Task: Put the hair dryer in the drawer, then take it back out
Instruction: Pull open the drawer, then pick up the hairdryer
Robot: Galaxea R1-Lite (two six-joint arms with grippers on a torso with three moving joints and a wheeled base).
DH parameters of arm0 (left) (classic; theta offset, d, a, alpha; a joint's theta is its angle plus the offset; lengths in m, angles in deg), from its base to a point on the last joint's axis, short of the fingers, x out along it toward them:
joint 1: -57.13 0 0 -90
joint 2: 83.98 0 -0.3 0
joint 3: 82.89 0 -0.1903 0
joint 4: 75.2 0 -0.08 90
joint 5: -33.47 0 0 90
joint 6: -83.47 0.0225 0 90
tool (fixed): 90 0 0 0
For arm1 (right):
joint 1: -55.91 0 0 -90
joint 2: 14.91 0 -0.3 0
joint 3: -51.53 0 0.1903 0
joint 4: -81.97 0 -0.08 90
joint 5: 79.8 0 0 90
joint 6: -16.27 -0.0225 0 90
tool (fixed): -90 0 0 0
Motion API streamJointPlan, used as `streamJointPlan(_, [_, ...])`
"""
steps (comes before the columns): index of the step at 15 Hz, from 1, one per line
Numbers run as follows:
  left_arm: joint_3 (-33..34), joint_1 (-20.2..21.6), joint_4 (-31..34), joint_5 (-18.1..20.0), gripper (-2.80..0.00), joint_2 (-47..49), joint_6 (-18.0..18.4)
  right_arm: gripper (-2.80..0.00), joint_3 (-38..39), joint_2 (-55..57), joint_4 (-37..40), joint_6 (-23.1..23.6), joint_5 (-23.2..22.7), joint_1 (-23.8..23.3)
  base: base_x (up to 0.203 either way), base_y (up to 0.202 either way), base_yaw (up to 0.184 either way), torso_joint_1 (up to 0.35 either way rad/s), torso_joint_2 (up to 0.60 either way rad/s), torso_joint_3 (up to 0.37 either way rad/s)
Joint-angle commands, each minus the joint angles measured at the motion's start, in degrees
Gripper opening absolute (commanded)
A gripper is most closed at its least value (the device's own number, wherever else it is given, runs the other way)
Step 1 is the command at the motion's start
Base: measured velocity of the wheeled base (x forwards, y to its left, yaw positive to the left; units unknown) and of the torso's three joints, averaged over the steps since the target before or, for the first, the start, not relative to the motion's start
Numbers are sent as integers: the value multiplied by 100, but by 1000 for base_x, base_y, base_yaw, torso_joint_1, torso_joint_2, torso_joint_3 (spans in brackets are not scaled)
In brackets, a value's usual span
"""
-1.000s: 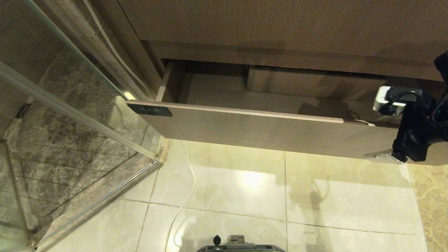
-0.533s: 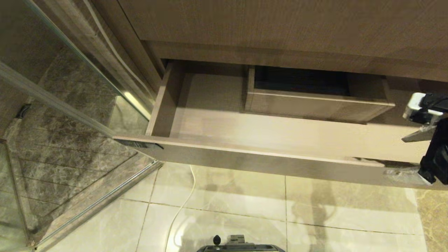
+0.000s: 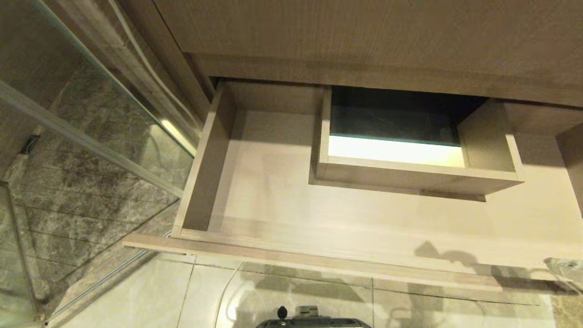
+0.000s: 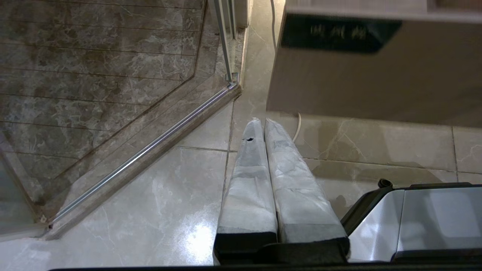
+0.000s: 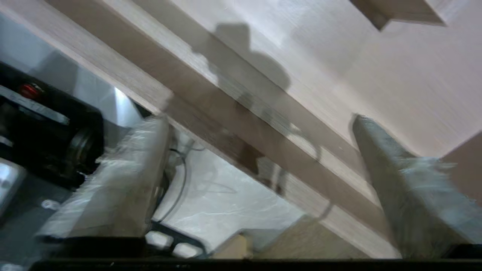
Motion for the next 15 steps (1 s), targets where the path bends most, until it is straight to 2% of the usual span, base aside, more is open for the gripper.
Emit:
streamJointPlan(1, [0,-1,0,-1,-280,0,-1,-280,126,-640,77,-359,8,43,0,0,0,0,0,0])
streamJointPlan(4, [2,2,0,-1,-280,0,-1,-280,315,-1024,9,-425,27,53,0,0,0,0,0,0])
streamJointPlan(6, [9,-6,0,-1,-280,0,-1,-280,783,-1386,-327,-552,40,52,0,0,0,0,0,0])
streamJointPlan(9, [9,-1,0,-1,-280,0,-1,-280,1753,-2086,-1285,-1178,226,174,0,0,0,0,0,0])
streamJointPlan(12, [9,2,0,-1,-280,0,-1,-280,2857,-3268,-1685,-1608,299,420,0,0,0,0,0,0])
streamJointPlan(15, [9,2,0,-1,-280,0,-1,-280,4204,-4584,-2326,-1860,672,674,0,0,0,0,0,0])
